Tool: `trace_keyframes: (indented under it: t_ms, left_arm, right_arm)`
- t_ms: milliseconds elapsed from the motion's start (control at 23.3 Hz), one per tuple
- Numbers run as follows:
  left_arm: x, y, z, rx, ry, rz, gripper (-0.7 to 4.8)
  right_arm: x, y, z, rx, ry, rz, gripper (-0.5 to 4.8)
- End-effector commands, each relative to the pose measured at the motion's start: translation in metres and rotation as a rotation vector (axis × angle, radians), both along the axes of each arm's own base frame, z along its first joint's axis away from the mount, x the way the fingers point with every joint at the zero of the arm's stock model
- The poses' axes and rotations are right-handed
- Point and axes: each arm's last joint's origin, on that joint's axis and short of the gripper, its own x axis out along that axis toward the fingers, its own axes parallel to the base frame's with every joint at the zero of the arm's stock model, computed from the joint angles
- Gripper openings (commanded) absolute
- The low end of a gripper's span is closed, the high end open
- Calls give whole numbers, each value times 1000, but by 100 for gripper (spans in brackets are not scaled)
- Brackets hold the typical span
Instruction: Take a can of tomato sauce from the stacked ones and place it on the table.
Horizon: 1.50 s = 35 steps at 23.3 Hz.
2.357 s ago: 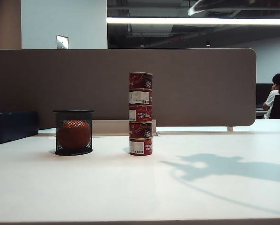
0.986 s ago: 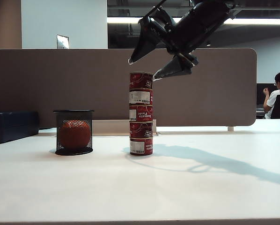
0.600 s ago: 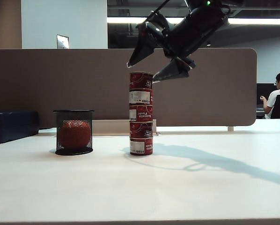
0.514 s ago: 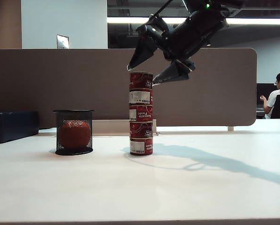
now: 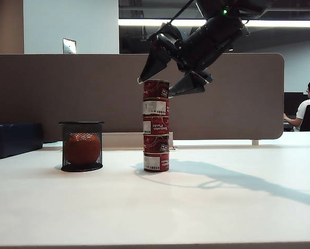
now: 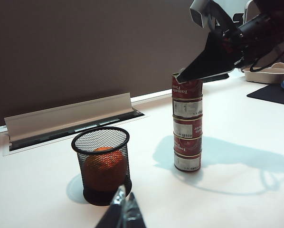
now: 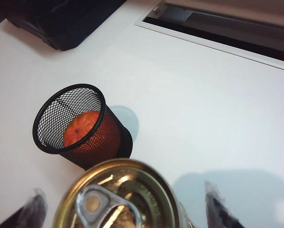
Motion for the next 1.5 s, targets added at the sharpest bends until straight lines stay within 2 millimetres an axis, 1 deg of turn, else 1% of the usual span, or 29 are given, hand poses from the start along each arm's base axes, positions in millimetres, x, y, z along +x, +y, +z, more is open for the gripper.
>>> trace_keyframes:
  t_ms: [43,86,171,257,429,514,1157,1500]
  left_arm:
    - [0,0,2,-3,-12,2,-5]
    - [0,0,2,-3,-12,2,-5]
    - [0,0,2,-3,-12,2,-5]
    - [0,0,2,-3,-12,2,-5]
    - [0,0,2,-3,-12,2,-5]
    - [0,0,2,-3,-12,2,-5]
    - [0,0,2,-3,-12,2,-5]
    - [0,0,2,-3,-12,2,-5]
  right_arm:
    - [-1,1,4,2,-11,-1,371]
    - [-1,1,4,1,-9,-1,357]
    - [-1,0,3,-2,-4,-1,356]
    - [-1,0,3,-2,-4,-1,307]
    - [-1,0,3,-2,-5,-1,295]
    - [-1,0,3,-2,-5,-1,274]
    - [-2,0,7,0,-27,3,272]
    - [2,2,29,24,-77,3,272]
